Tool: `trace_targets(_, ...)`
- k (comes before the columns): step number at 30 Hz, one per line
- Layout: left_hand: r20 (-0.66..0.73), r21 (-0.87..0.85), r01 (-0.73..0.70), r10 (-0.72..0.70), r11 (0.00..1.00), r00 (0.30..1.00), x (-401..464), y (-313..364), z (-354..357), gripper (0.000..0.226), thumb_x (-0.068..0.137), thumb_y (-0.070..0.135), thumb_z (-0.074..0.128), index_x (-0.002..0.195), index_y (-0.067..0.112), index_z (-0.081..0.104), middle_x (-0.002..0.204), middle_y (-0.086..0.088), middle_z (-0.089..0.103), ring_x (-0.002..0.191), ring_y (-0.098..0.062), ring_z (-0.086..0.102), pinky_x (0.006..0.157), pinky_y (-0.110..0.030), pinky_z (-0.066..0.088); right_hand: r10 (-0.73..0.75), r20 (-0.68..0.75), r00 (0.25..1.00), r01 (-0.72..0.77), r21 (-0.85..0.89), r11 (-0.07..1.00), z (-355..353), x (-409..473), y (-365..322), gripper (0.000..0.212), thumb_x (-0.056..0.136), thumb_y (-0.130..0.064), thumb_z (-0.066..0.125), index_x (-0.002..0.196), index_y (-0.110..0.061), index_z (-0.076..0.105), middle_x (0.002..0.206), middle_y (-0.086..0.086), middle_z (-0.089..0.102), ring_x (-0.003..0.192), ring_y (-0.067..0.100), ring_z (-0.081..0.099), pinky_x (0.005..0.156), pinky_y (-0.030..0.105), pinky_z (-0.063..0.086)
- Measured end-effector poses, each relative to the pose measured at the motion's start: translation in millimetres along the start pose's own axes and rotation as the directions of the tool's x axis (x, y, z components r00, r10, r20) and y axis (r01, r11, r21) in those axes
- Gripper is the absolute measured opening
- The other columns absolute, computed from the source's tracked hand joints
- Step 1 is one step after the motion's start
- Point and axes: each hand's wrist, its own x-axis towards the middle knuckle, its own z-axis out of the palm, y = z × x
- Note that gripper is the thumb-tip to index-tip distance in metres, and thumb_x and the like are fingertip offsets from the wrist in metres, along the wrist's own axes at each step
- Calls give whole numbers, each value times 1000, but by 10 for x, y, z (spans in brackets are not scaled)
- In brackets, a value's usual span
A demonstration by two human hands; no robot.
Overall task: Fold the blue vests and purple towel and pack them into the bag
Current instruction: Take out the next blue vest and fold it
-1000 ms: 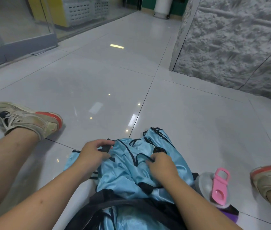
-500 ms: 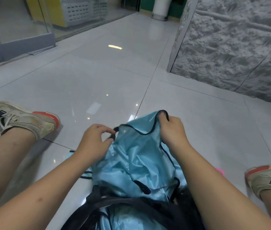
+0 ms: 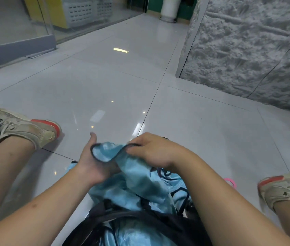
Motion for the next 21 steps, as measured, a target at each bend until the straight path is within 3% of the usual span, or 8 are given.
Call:
trace_targets(3, -106, 238, 9, 17, 971, 994, -16, -17, 152, 41, 100, 26, 55, 113, -9, 71, 88, -25, 74, 72, -35, 74, 73, -41, 61, 66, 169, 983, -49, -103, 993, 19, -17, 82, 13, 98, -18, 67, 100, -22, 79, 78, 0, 65, 68, 13, 57, 64, 32, 48)
trace_targets(5, -110, 306, -31, 67, 952, 992, -32, -38, 243, 29, 90, 9, 51, 100, -4, 74, 86, -23, 73, 70, -36, 72, 75, -42, 59, 33, 221, 975, -44, 44, 998, -22, -39, 181, 22, 92, -15, 75, 110, -27, 78, 90, 1, 73, 75, 7, 64, 69, 29, 51)
trace_targets(9, -59, 268, -263, 288, 927, 956, -134, 40, 385, 27, 72, 9, 46, 74, 7, 73, 74, -14, 67, 60, -31, 65, 72, -37, 52, 138, -289, 947, 63, 591, 805, -166, 54, 532, 38, 77, -27, 76, 113, -16, 77, 99, 13, 70, 79, 20, 62, 63, 29, 45)
trace_targets(11, 2, 244, -291, 299, 925, 954, -190, 107, 427, 24, 62, 13, 51, 79, 6, 66, 79, -13, 63, 66, -31, 62, 74, -38, 52, 264, -472, 841, -81, 373, 924, -169, 121, 713, 59, 77, -13, 75, 133, -26, 65, 119, 3, 64, 93, 19, 64, 75, 31, 52)
trace_targets(14, 77, 191, -262, 251, 946, 965, -227, 161, 489, 27, 58, 13, 53, 82, 20, 41, 78, -7, 44, 67, -28, 47, 69, -37, 44, 295, -291, 910, -268, 130, 955, -26, 124, 868, 92, 71, -9, 80, 149, -43, 45, 135, -10, 59, 107, 19, 67, 90, 39, 59)
trace_targets(17, 153, 105, -307, 290, 946, 945, -266, 156, 528, 18, 66, 19, 48, 71, 23, 31, 66, -4, 42, 58, -25, 44, 61, -30, 41, 323, -204, 924, -310, 95, 946, 135, 130, 917, 48, 76, -19, 85, 120, -30, 68, 106, -7, 76, 94, 15, 72, 82, 32, 60)
trace_targets(19, 148, 66, -332, 320, 941, 936, -298, 184, 525, 19, 70, 32, 61, 75, 20, 47, 72, -6, 52, 64, -26, 55, 65, -31, 50, 339, -332, 880, -344, 45, 938, 158, 194, 941, 19, 85, -27, 77, 102, -19, 74, 94, 1, 77, 86, 19, 72, 74, 32, 58)
trace_targets(21, 158, 115, -321, 302, 940, 940, -327, 254, 501, 42, 74, 49, 71, 97, 15, 64, 90, -11, 63, 81, -31, 64, 80, -39, 54, 359, -463, 810, -318, 166, 933, 101, 237, 943, 21, 85, -29, 70, 95, -12, 75, 92, 12, 78, 82, 26, 71, 77, 41, 58)
